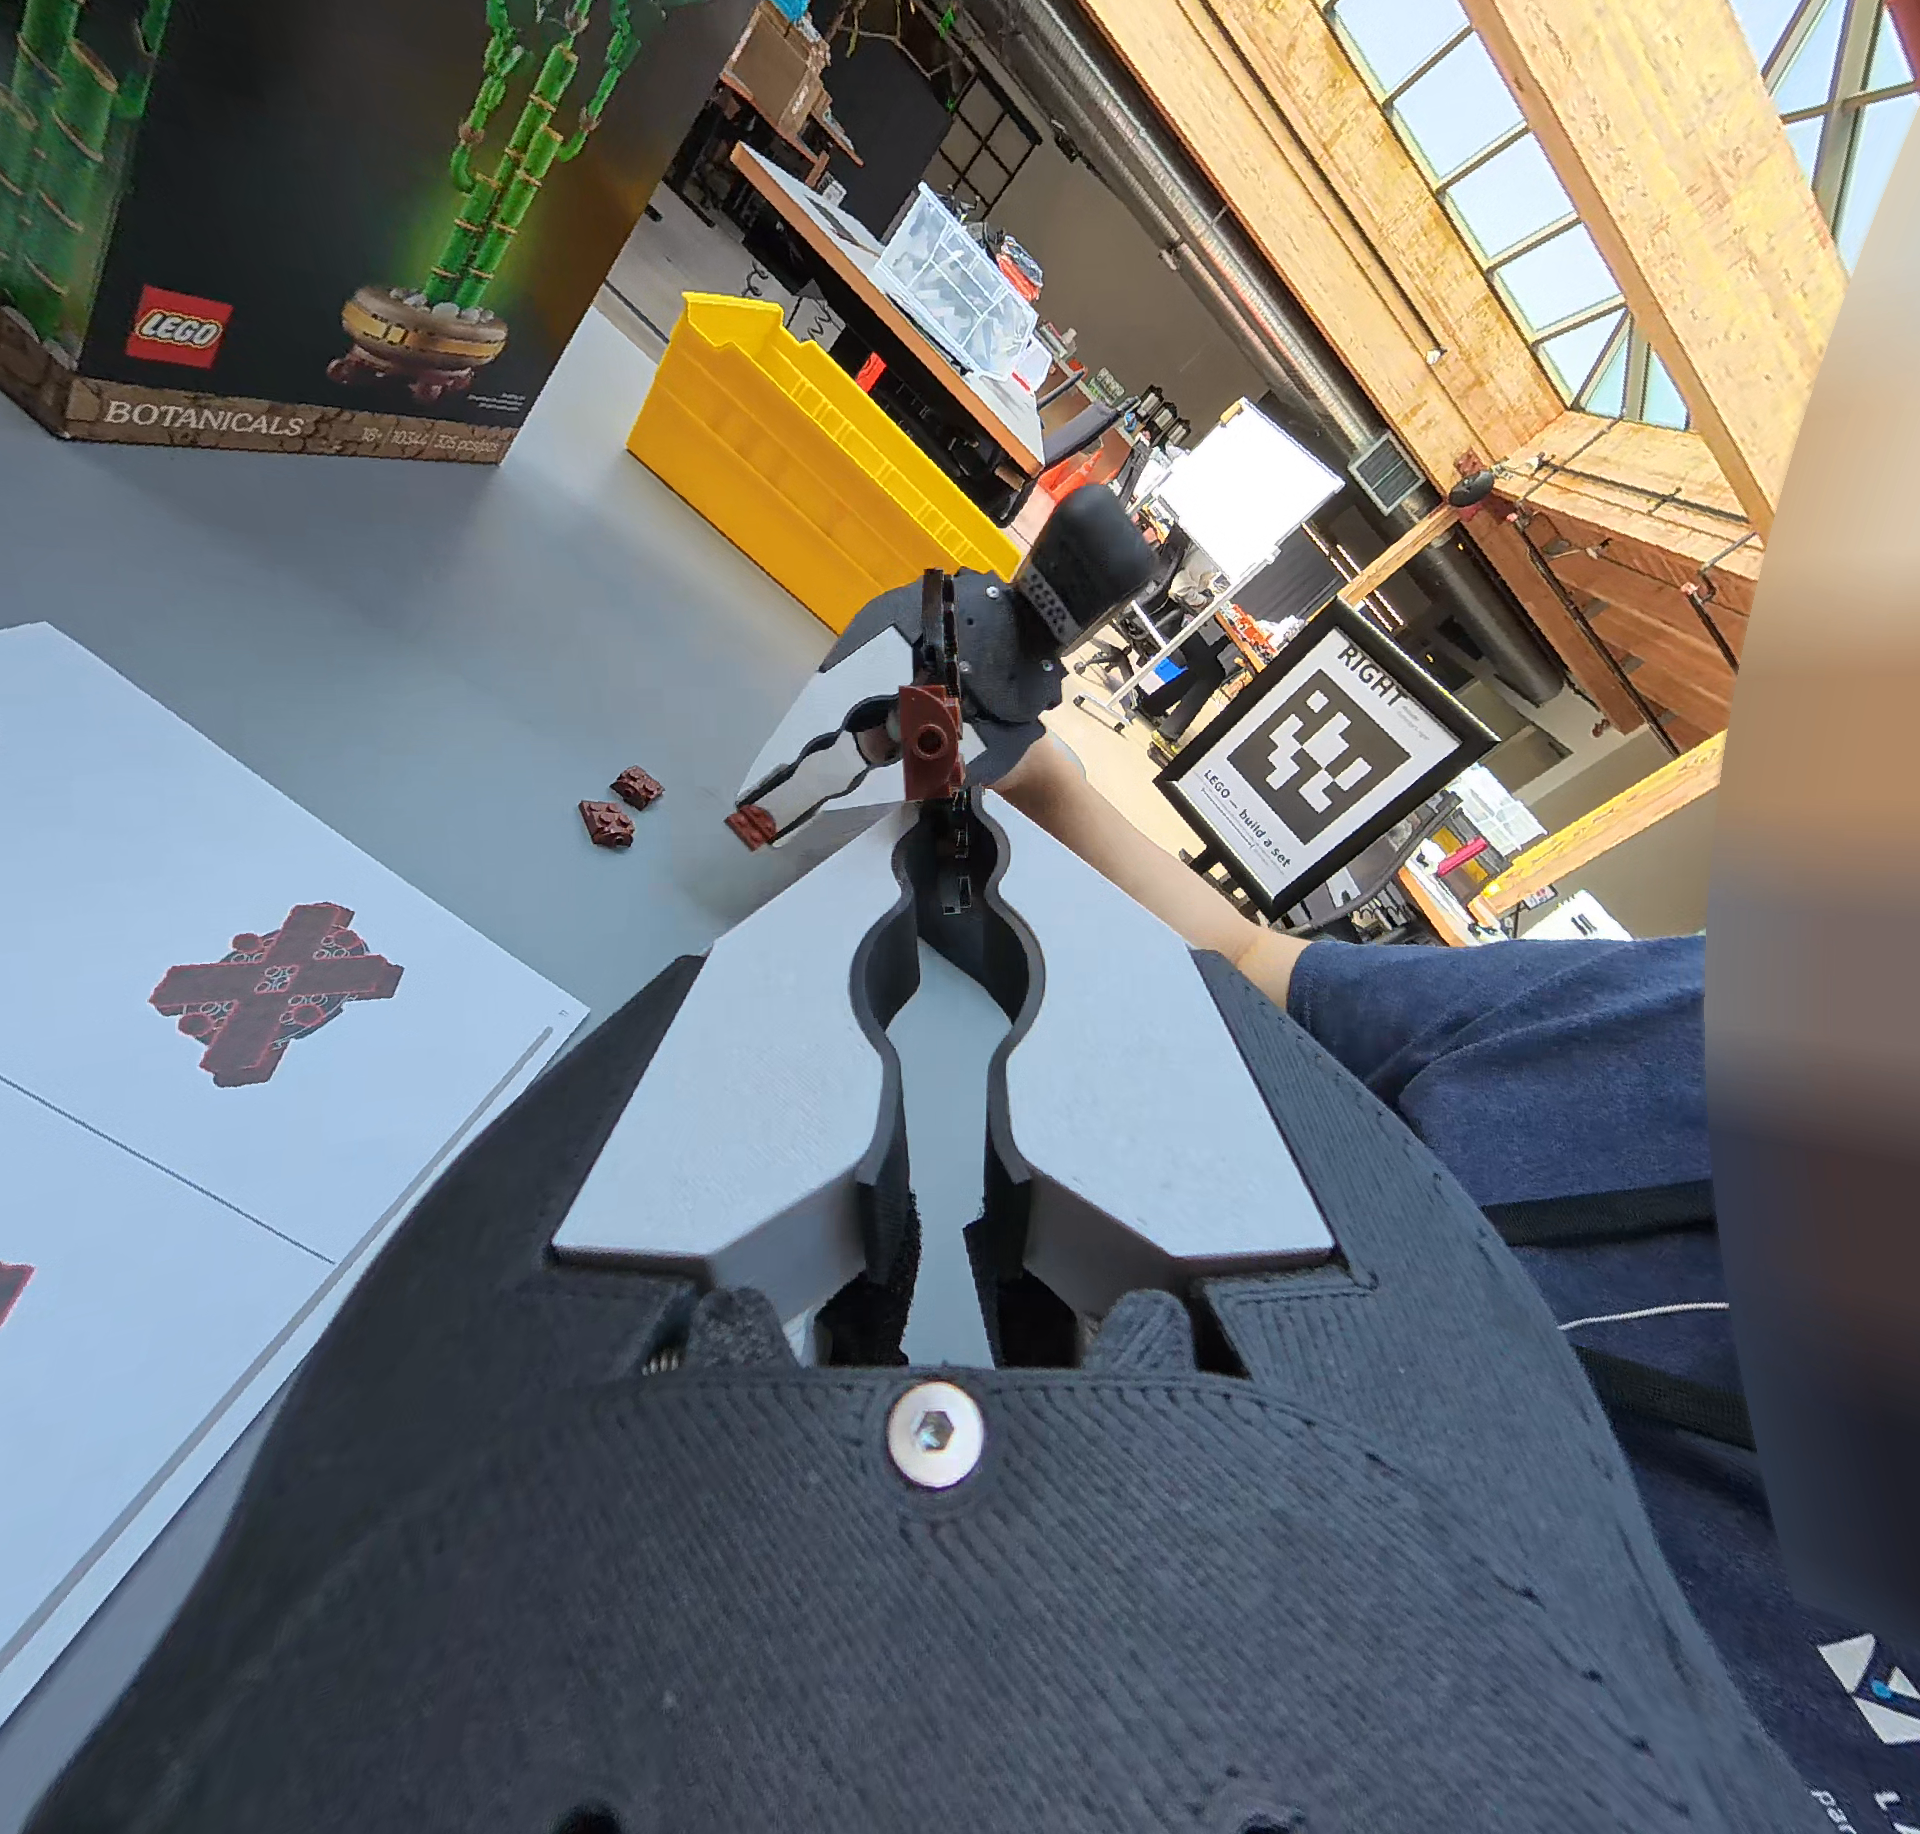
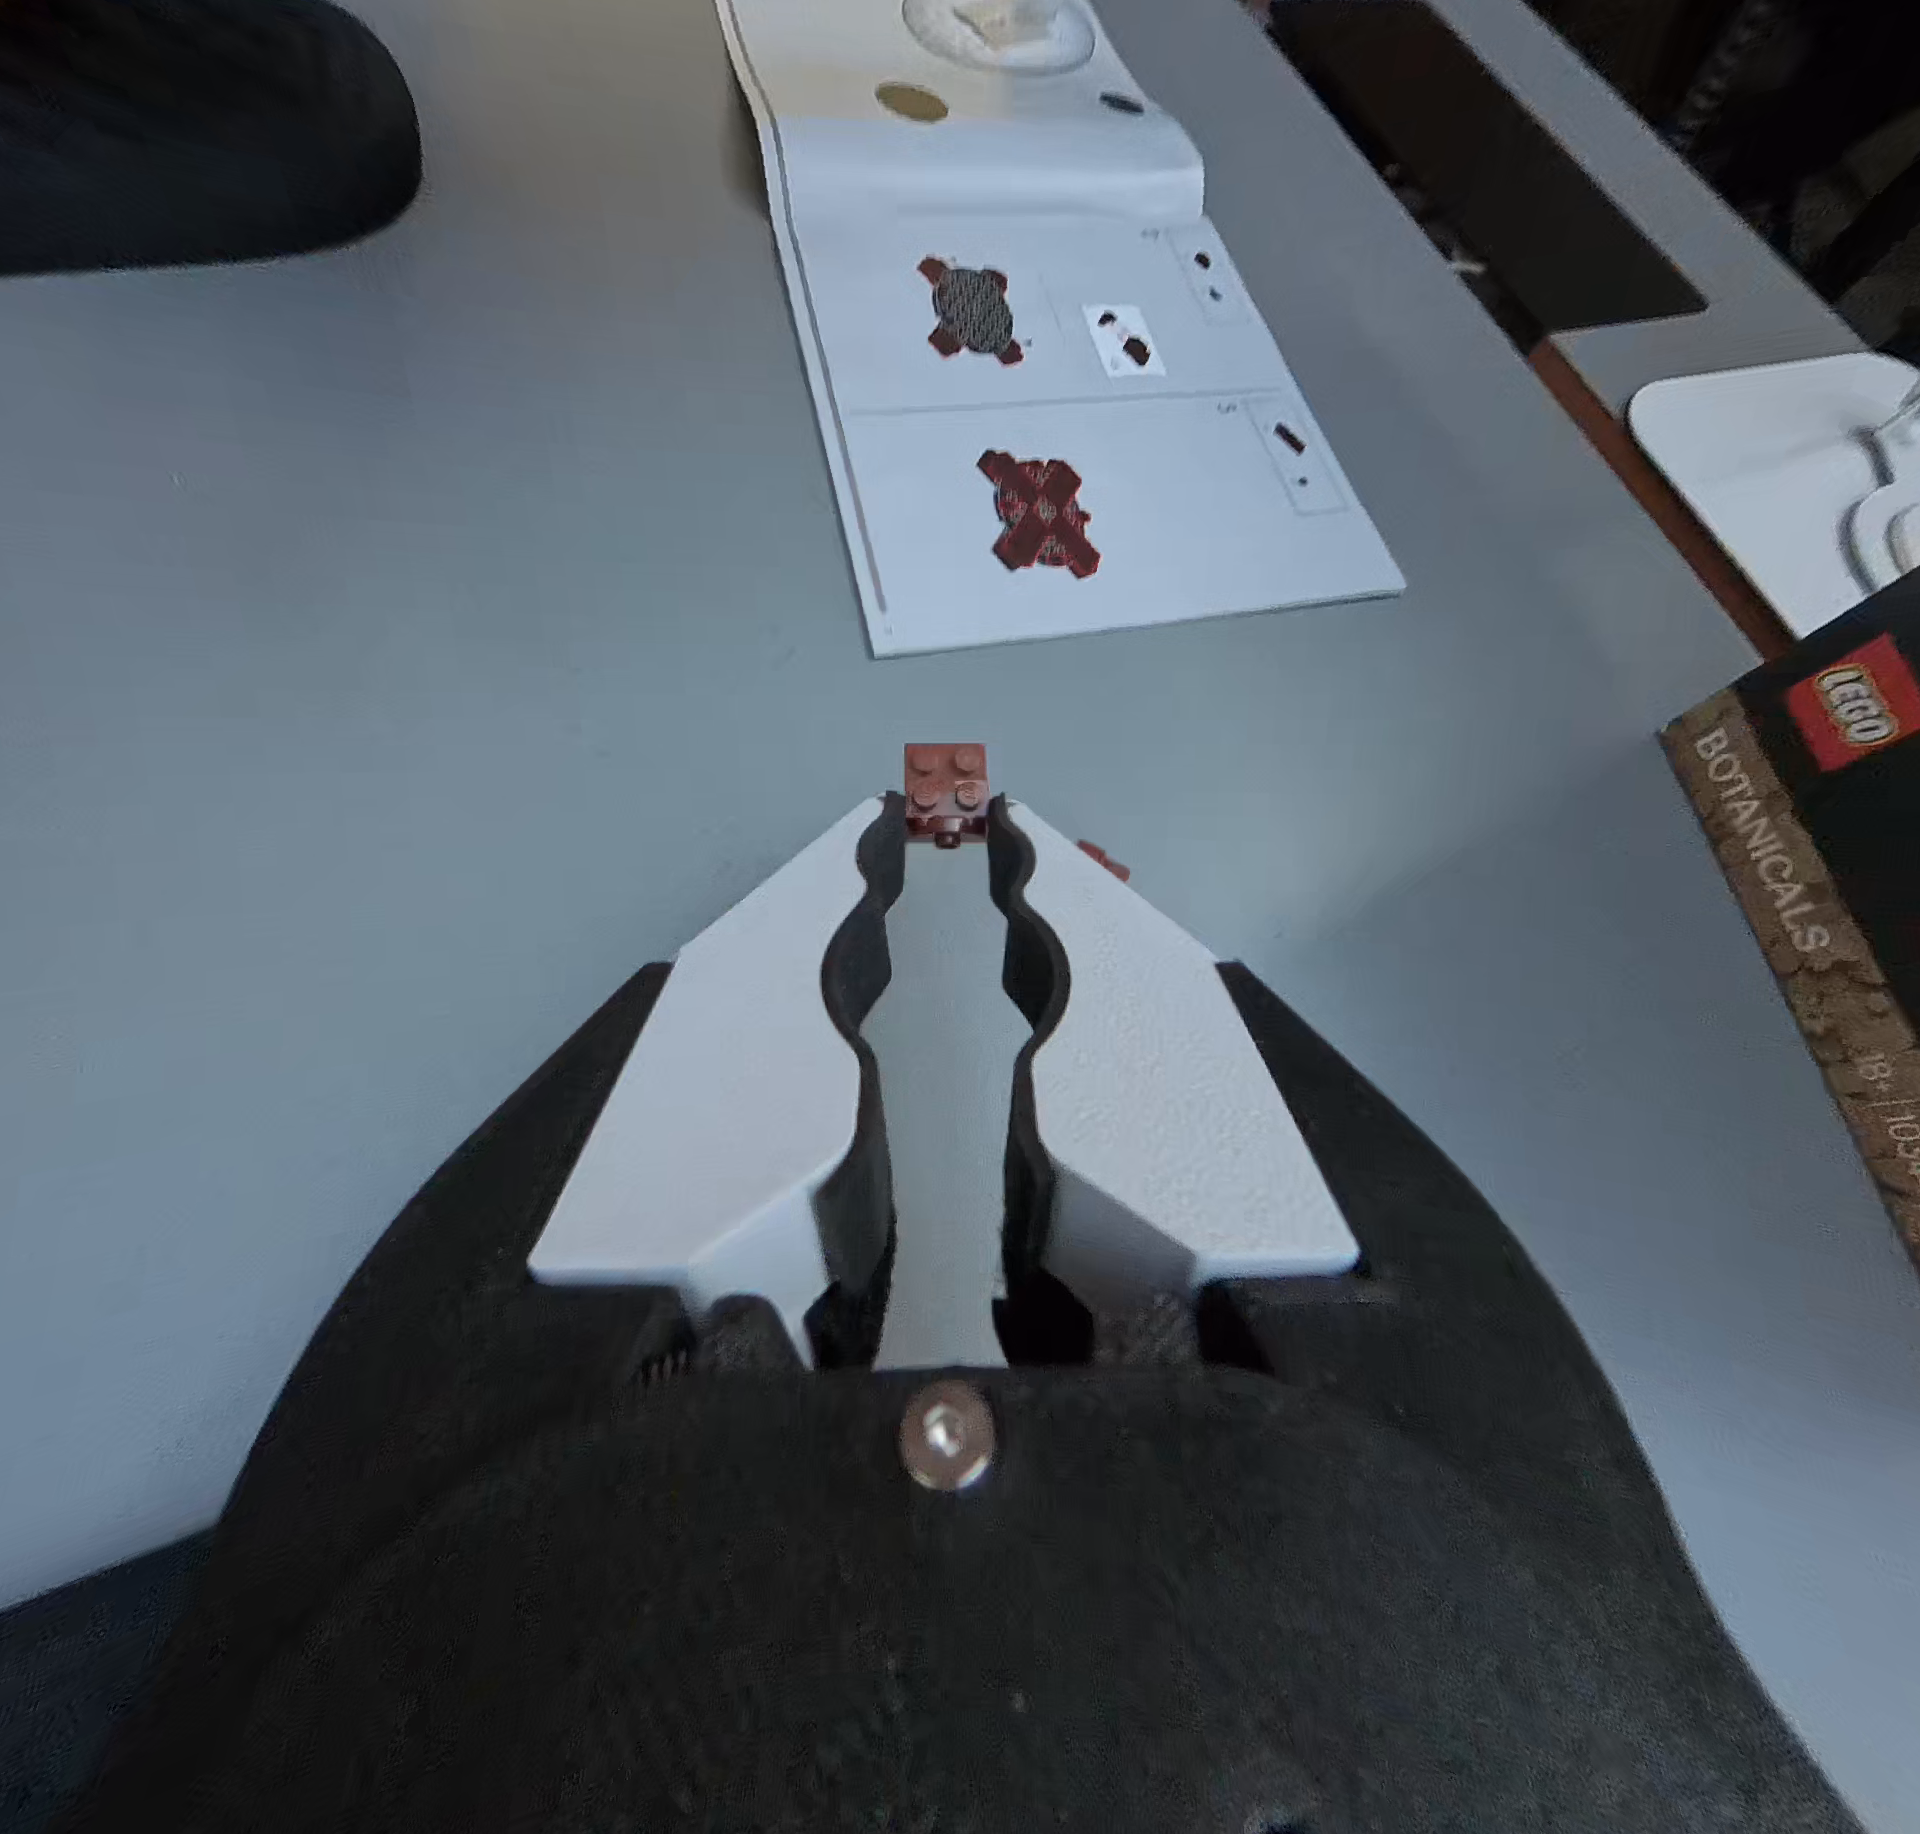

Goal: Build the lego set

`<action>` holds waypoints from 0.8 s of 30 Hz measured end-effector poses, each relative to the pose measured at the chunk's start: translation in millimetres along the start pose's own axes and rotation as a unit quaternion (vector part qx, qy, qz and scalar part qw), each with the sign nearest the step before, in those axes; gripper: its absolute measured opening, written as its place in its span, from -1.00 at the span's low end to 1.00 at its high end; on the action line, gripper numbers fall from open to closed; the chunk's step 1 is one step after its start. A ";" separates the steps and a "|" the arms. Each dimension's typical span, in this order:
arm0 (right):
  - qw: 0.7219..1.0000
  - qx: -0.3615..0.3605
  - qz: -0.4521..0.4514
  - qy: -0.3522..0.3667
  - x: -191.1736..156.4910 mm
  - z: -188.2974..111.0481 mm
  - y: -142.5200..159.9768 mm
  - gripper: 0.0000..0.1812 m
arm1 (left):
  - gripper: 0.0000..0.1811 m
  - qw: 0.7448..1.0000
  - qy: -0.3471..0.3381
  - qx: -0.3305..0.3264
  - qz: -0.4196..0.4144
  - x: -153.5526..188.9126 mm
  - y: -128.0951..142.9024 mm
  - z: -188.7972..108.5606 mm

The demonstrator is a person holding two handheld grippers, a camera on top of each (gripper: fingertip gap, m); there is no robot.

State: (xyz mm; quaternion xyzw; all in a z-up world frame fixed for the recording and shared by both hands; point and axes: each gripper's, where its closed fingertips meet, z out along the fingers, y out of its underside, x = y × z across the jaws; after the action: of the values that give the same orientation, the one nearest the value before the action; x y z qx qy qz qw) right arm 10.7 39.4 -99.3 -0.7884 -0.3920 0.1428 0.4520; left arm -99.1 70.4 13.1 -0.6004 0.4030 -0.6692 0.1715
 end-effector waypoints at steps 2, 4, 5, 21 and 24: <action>0.998 0.058 -0.004 0.033 1.1 -9.3 -41.3 -0.84 | -0.98 1.000 0.005 0.006 -0.011 -0.2 -0.7 0.3; 0.995 0.071 -0.021 0.068 1.6 -12.2 -67.2 -0.84 | -0.98 0.999 0.017 0.015 -0.029 0.4 -1.0 1.1; 0.993 0.065 -0.032 0.093 3.3 -10.6 -75.0 -0.84 | -0.98 0.999 0.022 0.018 -0.038 0.2 -0.8 1.7; 0.981 0.047 -0.057 0.180 -10.0 17.4 -101.7 -0.84 | -0.98 0.996 -0.003 0.036 -0.078 -22.8 7.9 9.4; 0.977 0.053 -0.076 0.191 -11.7 15.8 -104.4 -0.84 | -0.98 0.996 -0.005 0.033 -0.079 -24.9 10.3 10.7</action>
State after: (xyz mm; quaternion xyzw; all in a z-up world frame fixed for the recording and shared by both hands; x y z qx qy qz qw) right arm -57.2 69.8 -23.4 -0.7439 -0.3488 -0.0241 0.5695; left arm -86.1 78.2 -11.6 -0.6280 0.3311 -0.6902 0.1396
